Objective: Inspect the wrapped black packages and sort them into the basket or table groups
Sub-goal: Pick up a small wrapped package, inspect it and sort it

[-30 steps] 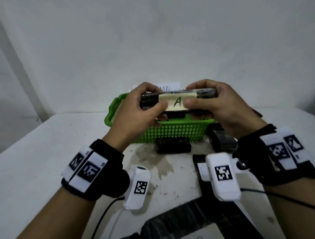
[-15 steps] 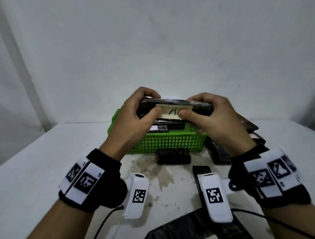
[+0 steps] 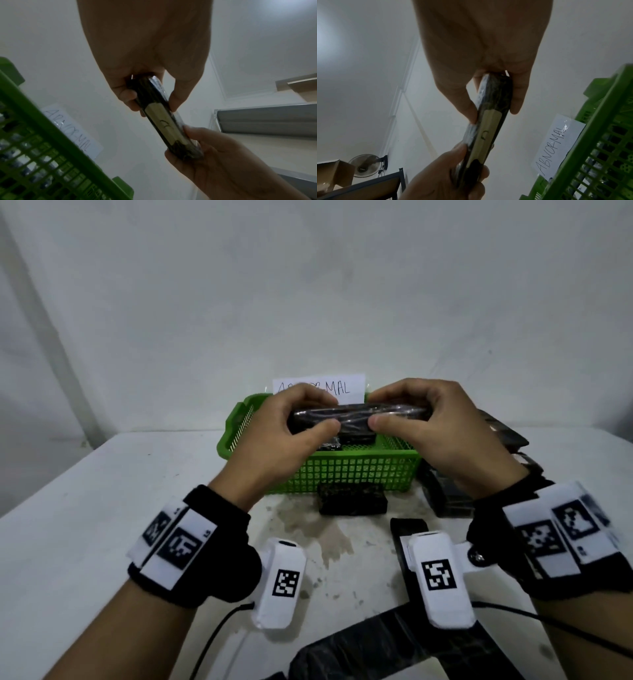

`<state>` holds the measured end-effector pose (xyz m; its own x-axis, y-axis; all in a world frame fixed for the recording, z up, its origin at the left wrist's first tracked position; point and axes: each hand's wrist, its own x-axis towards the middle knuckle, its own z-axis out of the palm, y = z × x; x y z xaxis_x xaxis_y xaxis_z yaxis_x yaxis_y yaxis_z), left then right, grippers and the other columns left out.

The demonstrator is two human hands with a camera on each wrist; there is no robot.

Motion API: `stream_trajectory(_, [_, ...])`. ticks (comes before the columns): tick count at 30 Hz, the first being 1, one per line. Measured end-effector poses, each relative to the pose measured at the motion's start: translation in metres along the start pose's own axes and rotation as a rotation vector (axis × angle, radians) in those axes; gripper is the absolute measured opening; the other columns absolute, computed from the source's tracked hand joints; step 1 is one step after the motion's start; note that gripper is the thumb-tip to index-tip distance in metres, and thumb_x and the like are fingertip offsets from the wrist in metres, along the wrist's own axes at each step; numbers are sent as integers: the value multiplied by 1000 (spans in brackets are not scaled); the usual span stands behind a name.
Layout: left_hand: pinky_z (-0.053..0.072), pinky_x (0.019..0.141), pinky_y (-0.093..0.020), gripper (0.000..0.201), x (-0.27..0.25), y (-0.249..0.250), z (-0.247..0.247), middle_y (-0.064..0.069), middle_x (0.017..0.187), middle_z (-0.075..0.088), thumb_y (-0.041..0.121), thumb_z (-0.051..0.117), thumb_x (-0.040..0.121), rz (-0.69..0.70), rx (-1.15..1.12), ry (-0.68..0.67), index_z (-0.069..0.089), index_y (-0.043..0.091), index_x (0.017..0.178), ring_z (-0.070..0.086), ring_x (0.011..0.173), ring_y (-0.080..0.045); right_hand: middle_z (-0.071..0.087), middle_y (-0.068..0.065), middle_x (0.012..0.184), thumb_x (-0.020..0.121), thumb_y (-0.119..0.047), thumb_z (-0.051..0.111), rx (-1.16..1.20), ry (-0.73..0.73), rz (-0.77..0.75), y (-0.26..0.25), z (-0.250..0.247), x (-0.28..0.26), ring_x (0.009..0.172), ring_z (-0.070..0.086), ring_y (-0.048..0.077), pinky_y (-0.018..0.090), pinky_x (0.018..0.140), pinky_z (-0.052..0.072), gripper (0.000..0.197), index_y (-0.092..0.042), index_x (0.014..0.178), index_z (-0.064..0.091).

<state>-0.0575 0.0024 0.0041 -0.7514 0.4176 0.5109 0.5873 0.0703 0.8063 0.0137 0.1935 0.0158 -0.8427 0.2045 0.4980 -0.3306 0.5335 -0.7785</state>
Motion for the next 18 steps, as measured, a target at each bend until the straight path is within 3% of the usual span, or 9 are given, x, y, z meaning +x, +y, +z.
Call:
stream_trajectory(3, [52,71,-20,25,-1,-3,3,2,95,75,4,74,84,8,52,31,67,21,100,71,78,-7,77,-10,89,74,-16,87,-56,43,3,1,2,0,84,74,7,38,87,59,25,-30,91,76])
stream_trajectory(7, [54,72,-20,24,1,0,0,1,97,74,2,72,85,34,40,30,66,14,104,71,77,-5,77,-11,87,74,-18,87,-53,77,-56,0,4,1,83,73,5,33,84,59,24,-29,91,75])
stream_trajectory(11, [53,81,-30,26,1,2,-10,9,103,74,42,69,79,1,62,17,68,33,104,69,86,-8,75,-11,97,78,-25,85,-61,52,-87,-2,3,0,92,71,3,33,88,58,27,-29,102,74])
stream_trajectory(12, [54,85,-35,28,0,3,-12,10,104,74,45,68,76,4,57,26,67,35,102,69,90,-9,74,-12,103,78,-30,84,-41,38,-91,-2,2,0,97,70,3,34,90,58,32,-31,108,72])
stream_trajectory(15, [56,93,-39,32,-1,4,-14,5,110,72,22,71,78,69,0,15,63,27,109,69,104,-14,67,-12,123,76,-60,77,43,-7,-14,-3,1,0,111,66,3,30,91,55,57,-39,126,60])
stream_trajectory(16, [57,92,-38,38,-1,4,-14,2,112,71,16,71,78,87,-27,3,60,24,114,69,105,-16,66,-9,124,75,-61,76,97,-19,47,-4,1,1,109,68,6,29,88,56,62,-37,129,58])
stream_trajectory(18, [58,88,-38,47,-1,5,-14,0,114,69,14,73,78,100,-60,7,57,23,121,69,104,-20,71,2,114,80,-40,76,237,-58,152,-4,-1,1,89,74,13,32,76,62,51,-23,126,61])
